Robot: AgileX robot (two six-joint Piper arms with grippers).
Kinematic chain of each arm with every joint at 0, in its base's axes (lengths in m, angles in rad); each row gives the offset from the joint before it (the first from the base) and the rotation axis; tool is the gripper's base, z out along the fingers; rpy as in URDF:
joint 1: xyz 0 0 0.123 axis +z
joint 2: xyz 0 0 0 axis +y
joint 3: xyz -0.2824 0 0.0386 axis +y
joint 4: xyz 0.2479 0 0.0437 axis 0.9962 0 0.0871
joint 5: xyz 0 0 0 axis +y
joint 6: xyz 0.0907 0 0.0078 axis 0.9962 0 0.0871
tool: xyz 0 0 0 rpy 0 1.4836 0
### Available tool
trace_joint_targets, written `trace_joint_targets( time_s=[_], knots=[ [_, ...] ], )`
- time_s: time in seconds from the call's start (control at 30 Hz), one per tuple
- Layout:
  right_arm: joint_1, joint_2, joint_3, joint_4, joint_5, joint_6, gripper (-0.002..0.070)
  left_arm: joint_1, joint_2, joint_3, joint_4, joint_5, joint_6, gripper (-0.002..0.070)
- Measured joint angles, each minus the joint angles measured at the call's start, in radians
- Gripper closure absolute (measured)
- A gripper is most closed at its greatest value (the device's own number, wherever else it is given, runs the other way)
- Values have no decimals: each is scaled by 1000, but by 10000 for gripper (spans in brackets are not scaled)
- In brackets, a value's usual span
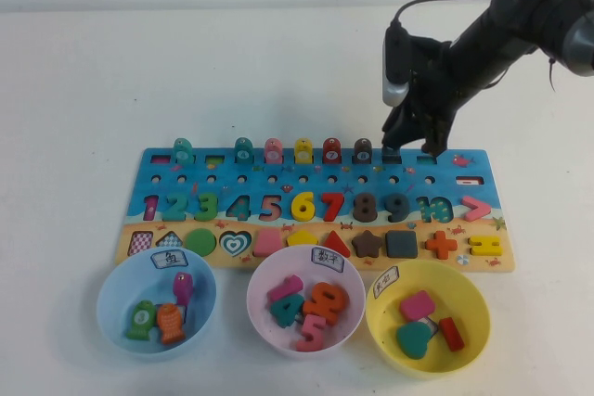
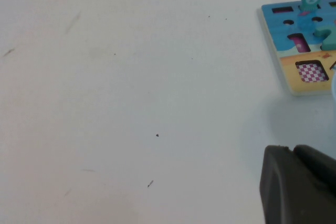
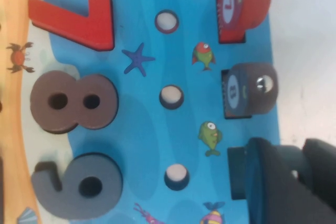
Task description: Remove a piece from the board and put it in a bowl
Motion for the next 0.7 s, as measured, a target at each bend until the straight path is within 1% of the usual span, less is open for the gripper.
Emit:
trace_joint_targets(
  time_s=[0.3,0.5,0.6,0.7],
  knots=[
    [0,-15,-4,-8,43,0,583,0,0,0,0,0,0,679],
    [0,-95,-12,-12,74,3,583,0,0,0,0,0,0,680],
    [2,-163,-16,-14,78,48,583,0,0,0,0,0,0,680],
    [28,-234,-17,-21,80,109,583,0,0,0,0,0,0,680]
  ],
)
